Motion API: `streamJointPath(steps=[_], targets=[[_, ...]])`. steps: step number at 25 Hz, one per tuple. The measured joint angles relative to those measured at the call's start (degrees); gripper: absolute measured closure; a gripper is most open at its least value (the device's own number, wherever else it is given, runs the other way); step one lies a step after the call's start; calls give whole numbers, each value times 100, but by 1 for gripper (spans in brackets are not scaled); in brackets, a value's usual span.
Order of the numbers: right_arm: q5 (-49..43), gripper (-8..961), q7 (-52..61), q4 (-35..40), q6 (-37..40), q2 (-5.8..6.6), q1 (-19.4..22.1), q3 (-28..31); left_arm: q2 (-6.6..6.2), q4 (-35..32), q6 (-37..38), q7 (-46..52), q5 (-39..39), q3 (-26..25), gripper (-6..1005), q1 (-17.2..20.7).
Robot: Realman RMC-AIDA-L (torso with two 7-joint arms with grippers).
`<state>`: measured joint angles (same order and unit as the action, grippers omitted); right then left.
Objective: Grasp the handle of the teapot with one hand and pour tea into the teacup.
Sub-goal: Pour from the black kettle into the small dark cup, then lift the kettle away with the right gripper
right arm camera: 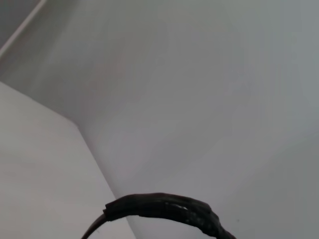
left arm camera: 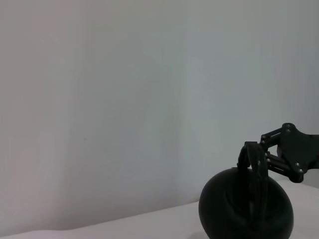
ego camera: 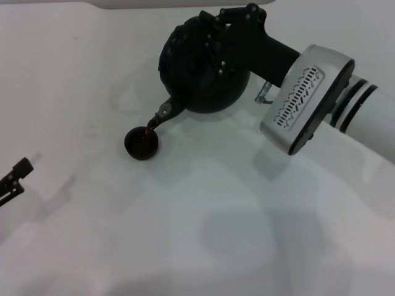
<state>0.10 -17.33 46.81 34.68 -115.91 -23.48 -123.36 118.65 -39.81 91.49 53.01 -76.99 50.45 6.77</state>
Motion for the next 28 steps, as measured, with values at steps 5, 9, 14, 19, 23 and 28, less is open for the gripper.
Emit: streamJointPath(steps=[5,9,14,19,23,28], targets=[[229,848,-236,44,-4,-2,1,-76,0,0,-11,-1,0,0,113,-4],[263,851,-327,49,-6,-1,5,-83,0,1,-20,1,0,0,113,-27],[263,852,-329,49,-6,5,10,-83,-8,62,-26,-6,0,-8,114,-70],[263,852,-331,49,-6,7,10,-83,-9,62,-34,-8,-7,-42,114,-99],[263,852,-332,49,-6,8,10,-81,-9,63,-35,0,-41,-83,114,-134],[263,852,-333,49,-5,7,10,-61,-9,62,-35,-4,-44,-86,114,-141]])
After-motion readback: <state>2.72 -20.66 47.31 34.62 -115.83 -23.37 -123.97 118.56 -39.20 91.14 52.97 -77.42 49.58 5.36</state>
